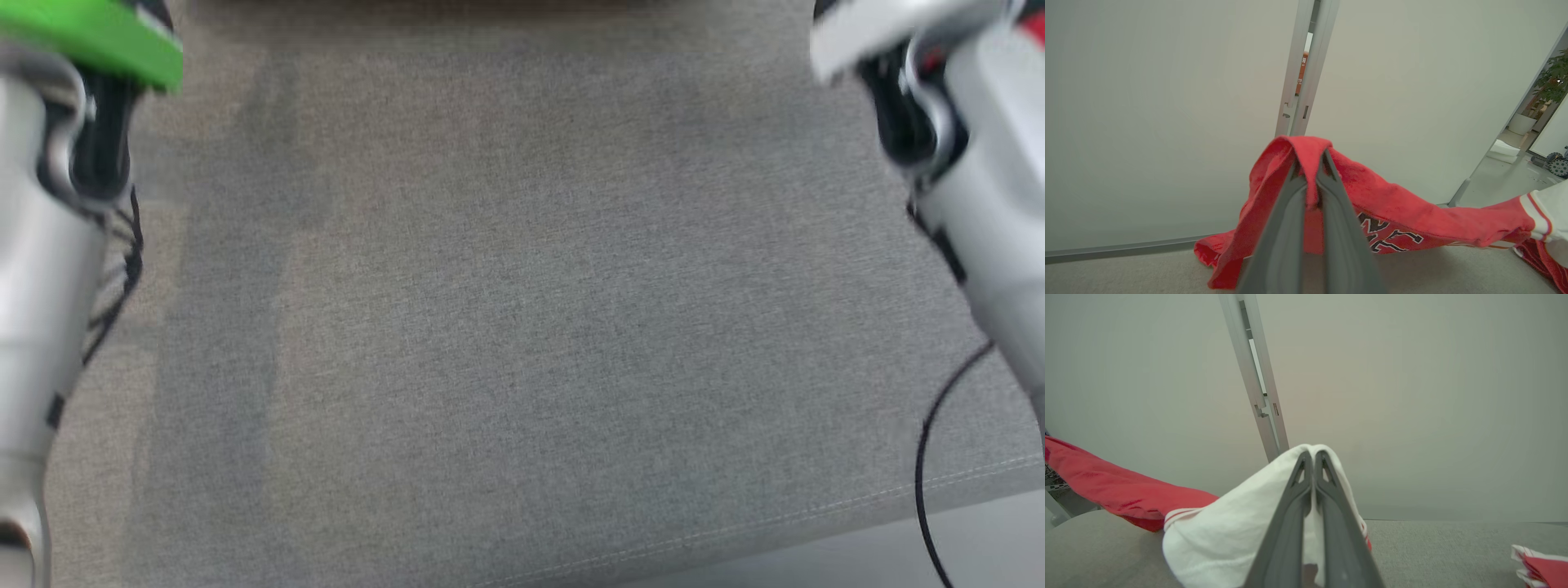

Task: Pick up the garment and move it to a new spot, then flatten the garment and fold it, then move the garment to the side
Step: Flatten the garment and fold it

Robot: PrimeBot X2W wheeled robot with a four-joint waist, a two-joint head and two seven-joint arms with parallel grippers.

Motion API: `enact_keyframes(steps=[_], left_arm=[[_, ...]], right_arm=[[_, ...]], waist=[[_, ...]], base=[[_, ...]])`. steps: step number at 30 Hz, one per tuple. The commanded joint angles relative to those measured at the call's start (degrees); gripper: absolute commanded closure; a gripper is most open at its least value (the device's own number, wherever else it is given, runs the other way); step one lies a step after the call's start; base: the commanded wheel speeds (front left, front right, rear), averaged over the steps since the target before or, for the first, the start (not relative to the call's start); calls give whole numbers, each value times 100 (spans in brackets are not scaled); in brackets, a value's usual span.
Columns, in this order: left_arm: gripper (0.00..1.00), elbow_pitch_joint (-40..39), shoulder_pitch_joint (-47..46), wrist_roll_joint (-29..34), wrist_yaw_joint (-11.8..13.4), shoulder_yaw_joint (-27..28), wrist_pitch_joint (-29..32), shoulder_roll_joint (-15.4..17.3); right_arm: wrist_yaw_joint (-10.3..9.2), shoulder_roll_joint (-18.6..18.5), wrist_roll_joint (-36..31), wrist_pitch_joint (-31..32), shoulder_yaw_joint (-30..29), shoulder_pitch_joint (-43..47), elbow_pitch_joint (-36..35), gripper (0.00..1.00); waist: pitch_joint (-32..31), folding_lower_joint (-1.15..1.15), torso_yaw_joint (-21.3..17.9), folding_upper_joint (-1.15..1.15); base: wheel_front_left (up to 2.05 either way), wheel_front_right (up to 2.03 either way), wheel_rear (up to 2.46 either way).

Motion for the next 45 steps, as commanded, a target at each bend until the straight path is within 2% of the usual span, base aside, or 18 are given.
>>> enact_keyframes(steps=[1,4,10,17,21,27,34,39,45], left_arm=[[100,-239,421,94,29,218,-51,42],[100,-737,1377,296,158,630,-42,-56],[100,-1627,3208,785,416,1283,-45,-320],[100,-2110,4870,1063,502,1830,-46,-664],[100,-2140,5530,1143,408,1969,-46,-852],[100,-2144,6276,1283,338,2020,-46,-1135],[100,-2194,6835,1407,297,2208,-46,-1296],[100,-2181,6970,1456,261,2276,-46,-1331],[100,-2089,6908,1539,232,2150,-47,-1380]], right_arm=[[1,-137,75,-43,3,485,-212,100],[0,-348,131,-47,-89,1329,-635,100],[0,-510,200,13,-405,2988,-1362,100],[0,-344,156,320,-938,4615,-1958,100],[0,-151,1,519,-1309,5448,-2323,100],[0,235,-340,1048,-1890,6632,-3011,100],[0,740,-720,1815,-2643,7753,-3886,100],[0,1036,-889,2230,-3013,8043,-4290,100],[1,1258,-999,2482,-3228,7906,-4483,100]], waist=[[-317,-1,-52,0],[-508,-1,-27,0],[-884,-1,3,0],[-1186,-1,12,0],[-1350,-1,24,0],[-1592,-1,69,0],[-1768,-1,139,0],[-1811,-1,179,0],[-1833,-1,221,0]], base=[[0,0,0],[0,0,0],[0,0,0],[0,0,0],[0,0,0],[0,0,0],[0,0,0],[0,0,0],[0,0,0]])
